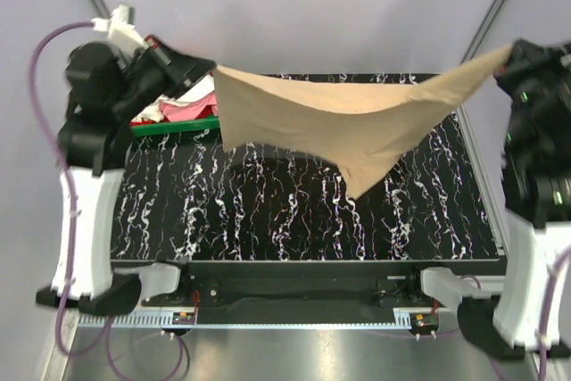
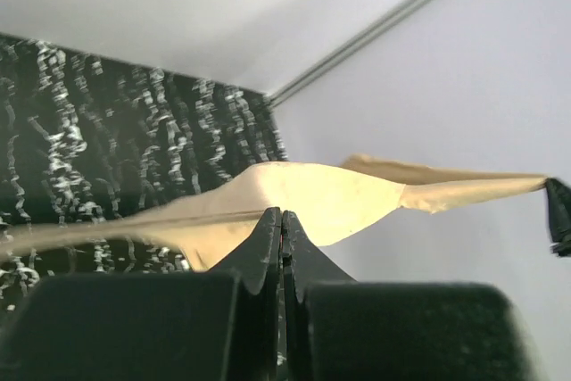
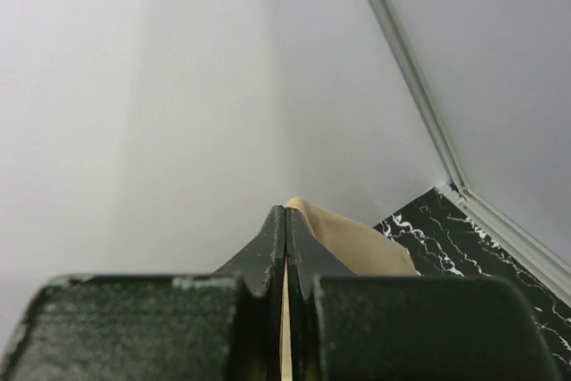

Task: Fold and stack the t-shirts
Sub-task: Flatten the tshirt out

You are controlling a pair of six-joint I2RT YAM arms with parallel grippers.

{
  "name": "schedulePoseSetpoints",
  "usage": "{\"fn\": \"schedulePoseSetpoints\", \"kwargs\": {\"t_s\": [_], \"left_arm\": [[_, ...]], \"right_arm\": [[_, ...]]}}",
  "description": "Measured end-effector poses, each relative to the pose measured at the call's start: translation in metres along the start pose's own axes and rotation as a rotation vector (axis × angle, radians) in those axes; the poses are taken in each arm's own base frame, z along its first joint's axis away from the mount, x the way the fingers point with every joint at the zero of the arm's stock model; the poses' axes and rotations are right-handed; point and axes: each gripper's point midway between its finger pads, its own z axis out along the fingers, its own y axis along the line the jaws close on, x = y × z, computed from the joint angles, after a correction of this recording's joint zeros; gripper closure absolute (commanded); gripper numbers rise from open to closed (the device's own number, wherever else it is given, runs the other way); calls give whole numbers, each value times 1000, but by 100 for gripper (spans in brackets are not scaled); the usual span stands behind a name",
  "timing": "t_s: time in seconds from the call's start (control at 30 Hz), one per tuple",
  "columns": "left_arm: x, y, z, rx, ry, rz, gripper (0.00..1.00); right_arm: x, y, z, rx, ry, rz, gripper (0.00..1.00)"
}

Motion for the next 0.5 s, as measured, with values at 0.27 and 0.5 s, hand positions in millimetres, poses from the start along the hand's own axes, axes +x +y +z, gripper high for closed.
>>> {"fn": "schedulePoseSetpoints", "kwargs": {"t_s": [0.27,0.5], "left_arm": [[4,-90,-133,243,-151,44,100],[9,-122,-176,357,-182,48,100]], "right_arm": [[-119,-34,-157,-60,-296,139,100],[-156,-43,-199,-76,-404,191,100]]}}
